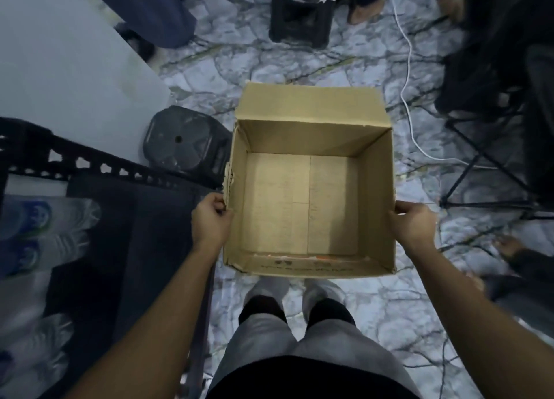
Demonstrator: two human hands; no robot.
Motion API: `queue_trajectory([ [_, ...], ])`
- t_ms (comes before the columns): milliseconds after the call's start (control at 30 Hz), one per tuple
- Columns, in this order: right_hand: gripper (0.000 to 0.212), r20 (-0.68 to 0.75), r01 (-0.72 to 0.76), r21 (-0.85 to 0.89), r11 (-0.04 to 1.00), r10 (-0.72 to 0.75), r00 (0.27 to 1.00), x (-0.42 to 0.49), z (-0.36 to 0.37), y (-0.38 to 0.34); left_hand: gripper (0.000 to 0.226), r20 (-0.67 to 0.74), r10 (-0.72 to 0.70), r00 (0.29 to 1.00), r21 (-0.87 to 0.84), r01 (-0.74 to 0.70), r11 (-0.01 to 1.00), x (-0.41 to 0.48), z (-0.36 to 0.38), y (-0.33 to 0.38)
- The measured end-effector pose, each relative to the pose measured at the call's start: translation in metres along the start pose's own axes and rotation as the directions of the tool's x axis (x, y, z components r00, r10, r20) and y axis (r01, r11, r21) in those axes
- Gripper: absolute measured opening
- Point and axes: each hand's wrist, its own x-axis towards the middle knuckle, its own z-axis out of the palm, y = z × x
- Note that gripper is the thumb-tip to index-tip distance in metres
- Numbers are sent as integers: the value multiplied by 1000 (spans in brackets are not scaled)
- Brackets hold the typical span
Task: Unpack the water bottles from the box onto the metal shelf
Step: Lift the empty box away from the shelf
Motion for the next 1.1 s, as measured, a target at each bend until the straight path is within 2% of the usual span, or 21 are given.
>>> queue_trajectory([
  [167, 26, 27, -28, 6, 1000, 28, 999, 27, 17, -1, 12, -9, -36, 999, 14, 36, 999, 24, 19, -6],
  [333, 19, 62, -40, 6, 999, 40, 997, 62, 63, 15, 12, -17, -65, 998, 12, 65, 998, 62, 57, -30],
  [667, 21, 33, -63, -10, 998, 63, 997, 173, 238, 97, 13, -13, -66, 998, -79, 64, 995, 198, 214, -130],
  [833, 21, 22, -47, -1, 999, 47, 999, 212, 302, 133, 17, 4, -68, 998, -48, 68, 997, 237, 273, -172],
  [1000, 21, 40, -117, -48, 992, 119, 992, 216, 328, 156, 15, -12, -7, 1000, -16, 7, 1000, 240, 299, -196],
  [1100, 21, 42, -136, -42, 990, 138, 990, 216, 327, 158, 23, -24, 29, 999, -25, -29, 999, 234, 301, -193],
])
